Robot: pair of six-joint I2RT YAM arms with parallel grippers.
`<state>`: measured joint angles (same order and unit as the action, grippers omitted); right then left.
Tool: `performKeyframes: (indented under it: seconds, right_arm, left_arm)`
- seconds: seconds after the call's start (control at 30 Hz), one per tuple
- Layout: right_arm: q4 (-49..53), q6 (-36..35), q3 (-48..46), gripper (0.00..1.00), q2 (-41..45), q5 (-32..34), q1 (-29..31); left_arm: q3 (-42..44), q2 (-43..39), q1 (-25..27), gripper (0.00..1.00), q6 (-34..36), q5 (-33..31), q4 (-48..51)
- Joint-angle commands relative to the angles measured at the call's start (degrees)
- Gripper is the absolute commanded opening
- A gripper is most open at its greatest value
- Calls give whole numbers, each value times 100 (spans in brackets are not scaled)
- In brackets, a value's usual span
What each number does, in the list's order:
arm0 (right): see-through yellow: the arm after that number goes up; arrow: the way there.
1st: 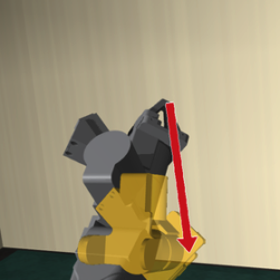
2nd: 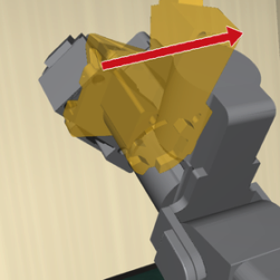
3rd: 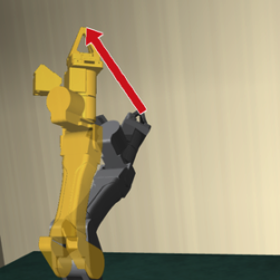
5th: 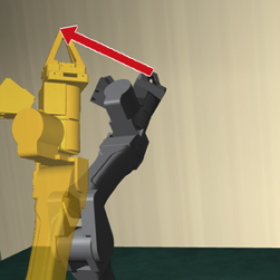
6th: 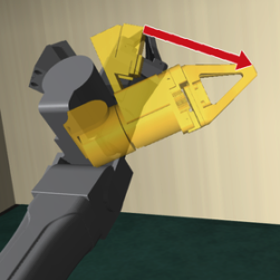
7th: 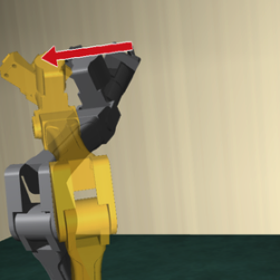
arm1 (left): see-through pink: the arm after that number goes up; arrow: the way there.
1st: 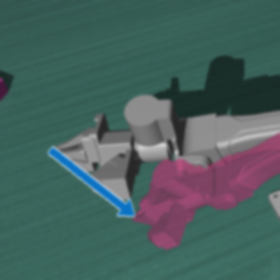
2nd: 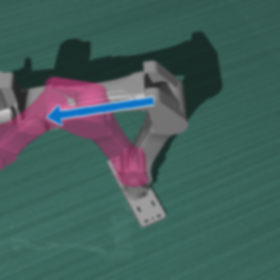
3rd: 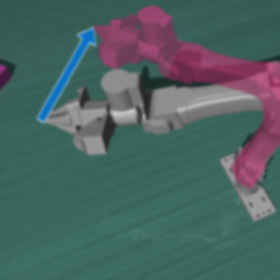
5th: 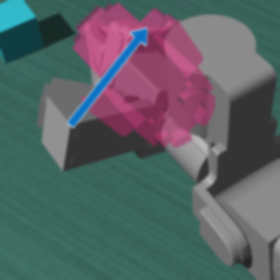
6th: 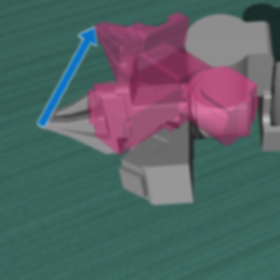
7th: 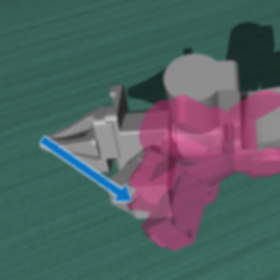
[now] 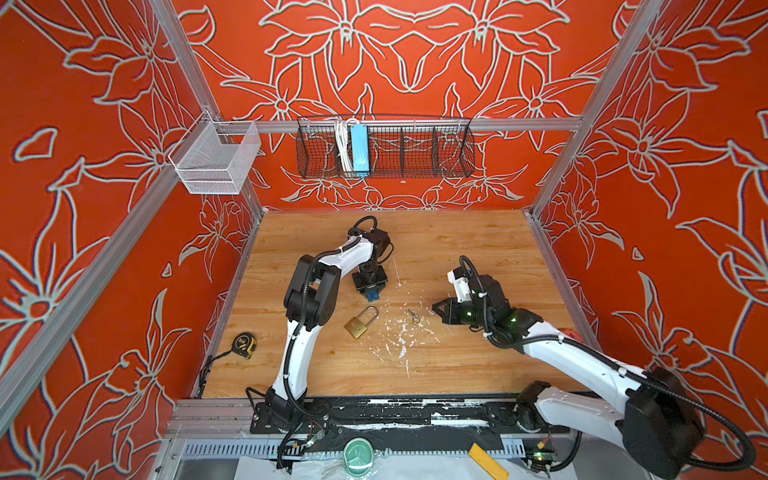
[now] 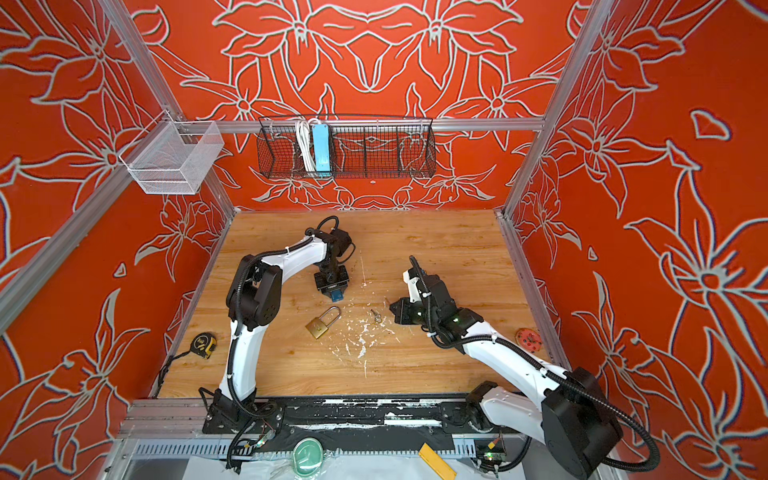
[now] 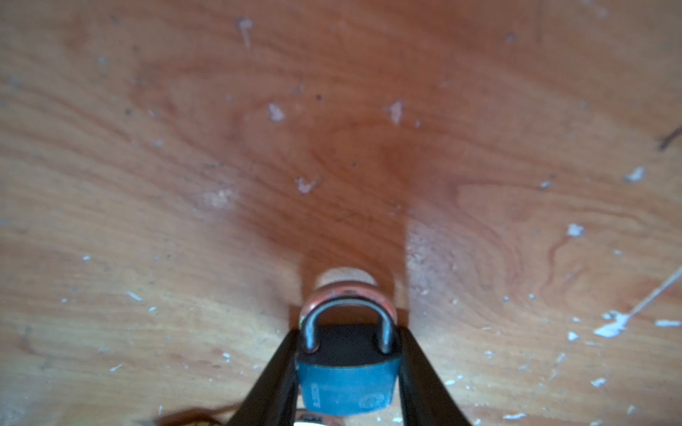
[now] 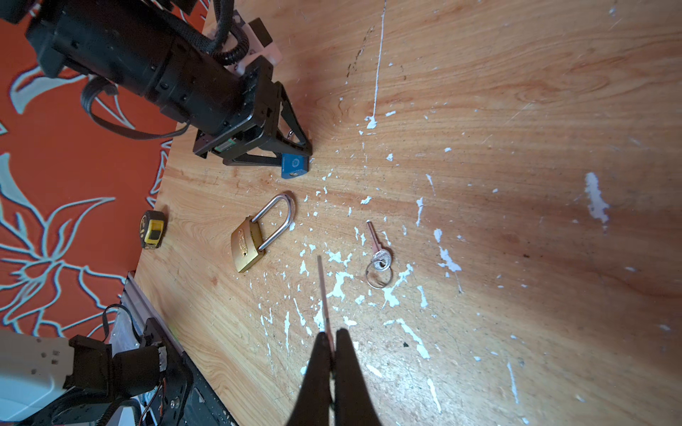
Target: Unlock with the key
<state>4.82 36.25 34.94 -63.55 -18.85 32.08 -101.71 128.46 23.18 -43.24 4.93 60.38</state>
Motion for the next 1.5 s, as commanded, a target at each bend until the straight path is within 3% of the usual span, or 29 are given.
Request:
performKeyframes:
  seconds: [0.0, 0.17, 0.33, 0.57, 0.67, 0.77, 0.93, 1.03, 1.33, 1.47]
  right_arm:
    - [84, -66, 41, 0, 122, -158, -94]
    - [-16, -40, 17, 0, 0, -295, -133]
    - [-192, -167, 196, 0, -258, -562, -140]
    - [-523, -67, 462, 0, -791, -851, -85]
    - [-514, -156, 530, 0, -774, -394, 174]
    - [-425, -276, 727, 0, -731, 201, 565]
    - [-593, -105, 696, 0, -537, 922, 1001]
    - [-412, -82, 785, 0, -492, 1434, 1439]
    - [-833, -41, 995, 0, -1042, 1297, 2170]
    - [-559, -373, 1463, 0, -1242, 1499, 2495]
  left_arm:
    - [118, 514, 11, 36, -54, -85, 240]
    - [213, 70, 54, 17, -137, -314, 88]
    - [1024, -1370, 155, 0, -591, -415, -786]
    - [3591, -4250, 731, 0, -1684, -1258, -3523]
    - [5004, -5429, 1225, 0, -2239, -1809, -5225]
    - [5975, -6177, 1733, 0, -2759, -2490, -6238]
    - [7655, -7114, 2281, 0, -2345, -2938, -8833]
    - [8258, -7620, 2288, 0, -2413, -2962, -9498]
    - [9075, -9144, 2288, 0, -2837, -2921, -8954]
    - [8948, -9858, 2270, 0, -3225, -2981, -7563]
